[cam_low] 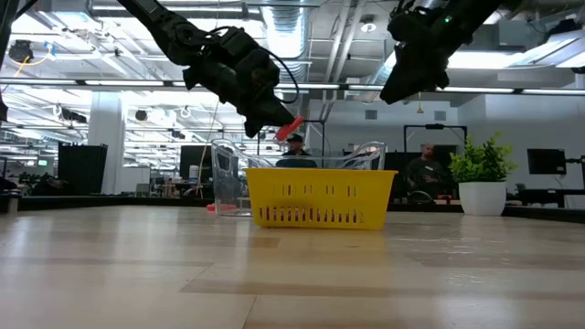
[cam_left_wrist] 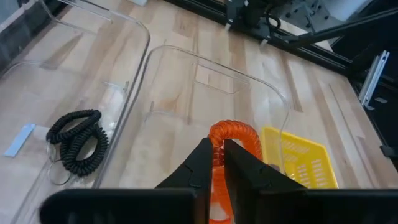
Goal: Sort spring keychains
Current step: Put the middle left orange spring keychain into the bottom transparent bin, then put the orange spring keychain into the bottom transparent bin
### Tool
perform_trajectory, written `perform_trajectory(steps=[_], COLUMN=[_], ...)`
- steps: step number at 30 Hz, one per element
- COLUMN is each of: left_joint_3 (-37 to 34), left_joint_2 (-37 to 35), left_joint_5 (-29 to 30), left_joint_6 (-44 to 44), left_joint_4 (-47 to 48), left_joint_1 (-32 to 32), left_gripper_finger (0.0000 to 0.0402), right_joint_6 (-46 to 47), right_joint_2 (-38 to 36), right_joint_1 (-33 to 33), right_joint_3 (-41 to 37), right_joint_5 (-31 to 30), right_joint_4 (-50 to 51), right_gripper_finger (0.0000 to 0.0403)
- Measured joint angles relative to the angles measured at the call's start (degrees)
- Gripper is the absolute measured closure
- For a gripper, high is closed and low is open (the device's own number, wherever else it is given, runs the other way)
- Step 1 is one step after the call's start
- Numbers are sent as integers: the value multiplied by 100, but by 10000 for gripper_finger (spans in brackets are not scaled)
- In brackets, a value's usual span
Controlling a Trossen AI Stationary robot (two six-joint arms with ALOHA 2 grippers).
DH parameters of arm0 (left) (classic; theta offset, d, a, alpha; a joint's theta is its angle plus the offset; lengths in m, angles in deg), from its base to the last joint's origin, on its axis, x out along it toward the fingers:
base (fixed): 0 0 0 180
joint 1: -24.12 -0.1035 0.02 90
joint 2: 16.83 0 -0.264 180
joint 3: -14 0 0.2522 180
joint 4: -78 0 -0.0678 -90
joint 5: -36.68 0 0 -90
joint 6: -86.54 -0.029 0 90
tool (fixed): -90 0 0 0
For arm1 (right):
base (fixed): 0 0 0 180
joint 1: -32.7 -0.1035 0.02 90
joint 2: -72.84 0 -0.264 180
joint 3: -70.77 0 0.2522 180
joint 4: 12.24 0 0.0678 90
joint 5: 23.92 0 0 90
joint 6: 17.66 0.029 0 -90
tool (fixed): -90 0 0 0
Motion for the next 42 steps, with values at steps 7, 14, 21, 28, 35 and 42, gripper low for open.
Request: perform_trajectory(steps=[7,14,21,28,35,42], left_joint_3=[-1,-1,-8,-6,-4,-237], left_joint_2=[0,0,-327,-1415,-2388,-2565], left_joint_5=[8,13,543,2168,3506,3891], left_joint_6=[-4,68,-202,-1235,-1570,-970], left_joint_4=[2,2,155,847,1667,2171], left_joint_1=[35,58,105,182,-138,-1083], left_gripper_finger=[324,293,294,301,302,302], right_joint_6=[147,193,190,191,235,236], right_joint_2=[0,0,0,0,0,0], right_joint_1=[-283,-358,-356,-358,-412,-596], right_joint_3=[0,0,0,0,0,0], right_joint_5=[-427,-438,-438,-439,-437,-468], right_joint_4=[2,5,45,178,179,183], right_gripper_finger=[296,296,296,296,296,296])
